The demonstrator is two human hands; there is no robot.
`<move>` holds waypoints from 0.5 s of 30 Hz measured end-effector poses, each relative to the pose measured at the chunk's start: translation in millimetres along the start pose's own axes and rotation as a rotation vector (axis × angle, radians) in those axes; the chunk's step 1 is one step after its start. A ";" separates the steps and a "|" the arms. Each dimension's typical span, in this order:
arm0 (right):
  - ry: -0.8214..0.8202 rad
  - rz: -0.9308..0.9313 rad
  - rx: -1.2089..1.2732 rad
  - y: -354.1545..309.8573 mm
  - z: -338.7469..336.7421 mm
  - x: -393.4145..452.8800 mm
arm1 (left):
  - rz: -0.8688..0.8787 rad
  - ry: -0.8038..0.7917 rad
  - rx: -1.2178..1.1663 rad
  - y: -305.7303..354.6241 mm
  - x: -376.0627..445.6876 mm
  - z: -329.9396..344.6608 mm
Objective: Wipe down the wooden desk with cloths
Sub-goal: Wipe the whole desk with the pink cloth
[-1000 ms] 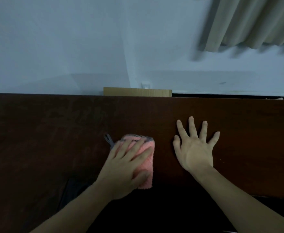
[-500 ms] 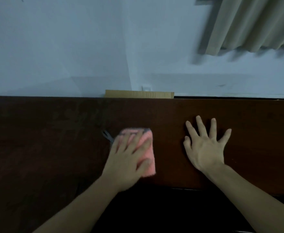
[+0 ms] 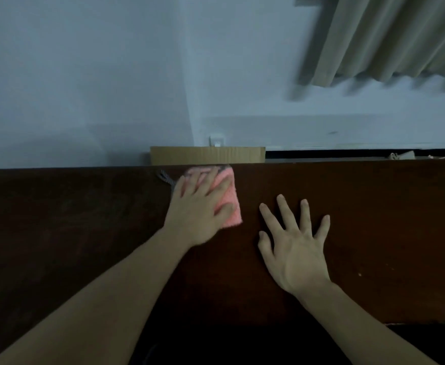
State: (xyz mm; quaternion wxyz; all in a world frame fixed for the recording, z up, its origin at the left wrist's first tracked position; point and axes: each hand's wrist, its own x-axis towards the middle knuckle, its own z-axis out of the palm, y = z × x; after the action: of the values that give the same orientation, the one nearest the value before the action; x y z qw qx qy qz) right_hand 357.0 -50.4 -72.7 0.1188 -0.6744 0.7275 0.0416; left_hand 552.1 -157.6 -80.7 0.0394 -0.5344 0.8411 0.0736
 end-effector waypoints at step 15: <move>0.021 0.039 0.013 -1.7 2.3 0.2 | 0.408 -0.084 0.042 -23.7 -56.7 -1.4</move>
State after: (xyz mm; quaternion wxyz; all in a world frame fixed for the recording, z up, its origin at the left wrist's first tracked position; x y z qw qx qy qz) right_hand 358.9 -50.3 -74.9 0.1148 -0.6596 0.7421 0.0320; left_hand 597.7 -117.1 -73.0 0.0701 -0.3487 0.9308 0.0847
